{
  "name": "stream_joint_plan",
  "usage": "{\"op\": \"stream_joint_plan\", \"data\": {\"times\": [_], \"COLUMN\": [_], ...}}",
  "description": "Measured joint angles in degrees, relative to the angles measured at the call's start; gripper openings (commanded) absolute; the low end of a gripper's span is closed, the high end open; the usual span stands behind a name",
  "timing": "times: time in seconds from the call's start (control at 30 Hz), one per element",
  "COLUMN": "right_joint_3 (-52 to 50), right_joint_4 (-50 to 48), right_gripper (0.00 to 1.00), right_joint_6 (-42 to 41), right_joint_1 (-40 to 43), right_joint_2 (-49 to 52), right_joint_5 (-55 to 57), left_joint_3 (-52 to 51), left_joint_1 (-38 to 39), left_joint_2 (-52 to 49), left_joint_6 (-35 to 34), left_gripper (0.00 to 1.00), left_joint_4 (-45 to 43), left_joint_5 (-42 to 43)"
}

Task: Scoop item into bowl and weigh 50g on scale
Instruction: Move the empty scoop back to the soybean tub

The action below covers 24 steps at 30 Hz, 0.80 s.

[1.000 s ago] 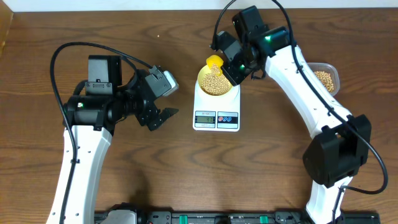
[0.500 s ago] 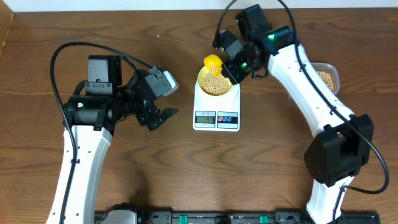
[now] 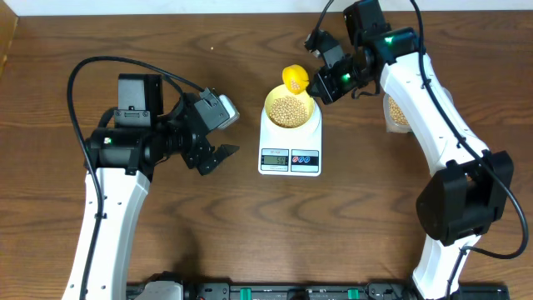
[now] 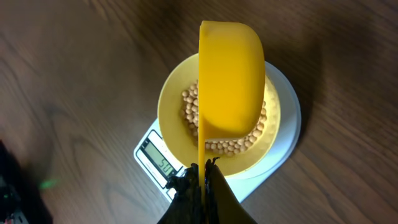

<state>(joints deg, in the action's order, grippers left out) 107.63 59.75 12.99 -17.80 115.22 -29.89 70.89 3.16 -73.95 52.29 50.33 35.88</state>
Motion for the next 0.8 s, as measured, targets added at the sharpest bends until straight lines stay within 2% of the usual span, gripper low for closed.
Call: {"op": "stream_joint_plan", "data": {"times": [0.8], "right_joint_3": [0.0], "right_joint_4": [-0.04], "right_gripper": [0.01], "right_joint_6": [0.0], "right_joint_1": [0.35], "right_joint_2": [0.0], "right_joint_5": [-2.54], "left_joint_3": [0.0], "left_joint_1": [0.0], "left_joint_2": [0.0], "left_joint_6": [0.0], "left_gripper": [0.92], "left_joint_4": [0.02], "left_joint_5": [0.0]}}
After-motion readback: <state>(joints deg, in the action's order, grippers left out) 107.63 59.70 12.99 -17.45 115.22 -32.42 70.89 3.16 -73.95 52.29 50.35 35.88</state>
